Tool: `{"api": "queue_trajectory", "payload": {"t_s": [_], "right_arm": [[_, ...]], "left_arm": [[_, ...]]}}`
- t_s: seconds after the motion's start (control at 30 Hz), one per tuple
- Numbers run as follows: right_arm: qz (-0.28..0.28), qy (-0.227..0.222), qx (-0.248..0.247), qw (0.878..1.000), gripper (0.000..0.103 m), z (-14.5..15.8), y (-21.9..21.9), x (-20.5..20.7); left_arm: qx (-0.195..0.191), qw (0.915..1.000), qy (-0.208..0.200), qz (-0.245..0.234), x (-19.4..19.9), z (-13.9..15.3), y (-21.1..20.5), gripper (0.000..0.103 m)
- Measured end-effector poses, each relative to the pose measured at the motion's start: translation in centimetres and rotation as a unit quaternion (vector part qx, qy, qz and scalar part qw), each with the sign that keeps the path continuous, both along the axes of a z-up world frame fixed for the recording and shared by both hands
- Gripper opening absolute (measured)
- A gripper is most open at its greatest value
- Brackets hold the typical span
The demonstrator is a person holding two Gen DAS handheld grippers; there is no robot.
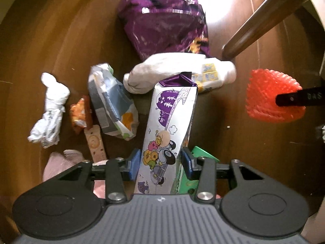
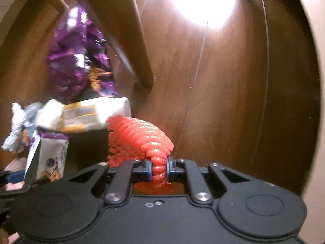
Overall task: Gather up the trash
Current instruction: 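Lift the orange net and snack box and carry both to the teal wastebasket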
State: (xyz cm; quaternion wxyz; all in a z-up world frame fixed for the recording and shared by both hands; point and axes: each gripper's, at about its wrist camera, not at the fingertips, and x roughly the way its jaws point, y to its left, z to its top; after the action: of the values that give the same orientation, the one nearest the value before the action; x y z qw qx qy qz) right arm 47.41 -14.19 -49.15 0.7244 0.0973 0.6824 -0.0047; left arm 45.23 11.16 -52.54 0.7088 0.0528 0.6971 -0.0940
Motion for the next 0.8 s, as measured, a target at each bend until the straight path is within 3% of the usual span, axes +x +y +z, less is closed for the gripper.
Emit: {"api": "queue_trajectory", "payload": {"t_s": [0.2, 0.43, 0.6, 0.8], "right_arm": [[0.029, -0.059, 0.031, 0.997, 0.011, 6.6, -0.6, -1.7], [0.081, -0.141, 0.071, 0.984, 0.011, 17.3, -1.2, -3.4], [0.135, -0.200, 0.096, 0.966, 0.011, 25.7, -2.6, -6.2], [0.179, -0.296, 0.111, 0.932, 0.011, 35.6, -6.3, -8.4]], "left_arm": [[-0.019, 0.9985, -0.033, 0.040, -1.5, 5.9, -0.7, 0.042], [-0.037, 0.9904, -0.105, 0.081, -3.5, 16.5, -1.8, 0.042], [-0.033, 0.9812, -0.159, 0.104, -5.7, 24.9, -4.0, 0.042], [-0.035, 0.9672, -0.222, 0.118, -7.6, 34.3, -7.4, 0.042]]}}
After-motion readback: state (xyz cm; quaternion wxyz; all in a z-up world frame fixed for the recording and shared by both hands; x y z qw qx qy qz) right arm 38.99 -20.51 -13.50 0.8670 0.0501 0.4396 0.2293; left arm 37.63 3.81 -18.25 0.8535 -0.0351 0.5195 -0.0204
